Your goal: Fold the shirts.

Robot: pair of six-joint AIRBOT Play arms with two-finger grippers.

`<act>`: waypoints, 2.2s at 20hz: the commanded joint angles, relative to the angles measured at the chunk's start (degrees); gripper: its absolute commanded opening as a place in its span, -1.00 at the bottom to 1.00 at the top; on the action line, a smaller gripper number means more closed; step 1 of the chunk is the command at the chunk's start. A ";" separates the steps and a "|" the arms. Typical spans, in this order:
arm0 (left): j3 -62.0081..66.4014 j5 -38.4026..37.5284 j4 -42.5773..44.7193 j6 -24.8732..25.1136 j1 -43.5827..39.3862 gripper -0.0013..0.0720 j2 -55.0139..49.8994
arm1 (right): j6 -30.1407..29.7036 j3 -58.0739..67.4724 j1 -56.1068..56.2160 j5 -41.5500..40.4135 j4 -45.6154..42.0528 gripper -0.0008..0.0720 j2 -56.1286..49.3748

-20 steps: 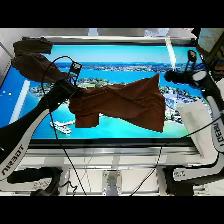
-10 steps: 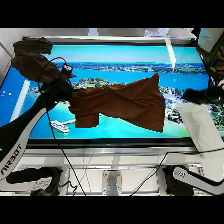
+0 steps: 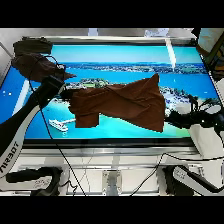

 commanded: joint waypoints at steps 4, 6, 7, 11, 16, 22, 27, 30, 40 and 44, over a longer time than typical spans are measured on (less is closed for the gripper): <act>0.00 1.03 -6.25 3.34 0.42 0.42 0.04 | 0.11 -5.70 -0.07 1.49 0.98 -0.04 0.20; 0.00 0.31 -6.23 4.20 0.42 0.42 0.04 | 0.13 -6.84 -0.04 3.23 0.81 -0.04 0.20; 0.00 0.37 -6.25 4.46 0.42 0.42 0.04 | 0.13 -7.17 -0.04 3.80 0.57 -0.04 0.20; 0.00 0.22 -6.29 4.46 0.42 0.42 0.04 | 0.66 -7.32 -0.07 2.05 0.31 -0.05 0.20; 0.00 -0.37 -6.29 4.48 0.42 0.42 0.04 | 3.04 -8.83 -0.04 -2.05 0.63 -0.05 0.20; 0.00 -0.42 -6.27 4.50 0.42 0.42 0.04 | 3.93 -14.43 -0.04 -7.76 3.52 -0.04 0.20; 0.00 -0.59 -6.27 4.70 0.42 0.42 0.04 | 0.94 -14.51 -0.04 -14.40 10.84 -0.05 0.20; 0.00 -0.85 -6.27 4.70 0.42 0.42 0.04 | 1.01 -14.51 -0.04 -14.75 10.12 -0.07 0.20; 0.00 1.11 -4.76 6.16 0.44 0.42 0.04 | -2.10 -14.51 -0.04 -14.69 12.37 -0.90 0.61; 0.00 9.57 -7.28 2.47 2.27 0.42 -0.28 | -3.13 -14.51 -0.04 -14.58 12.61 -0.90 2.84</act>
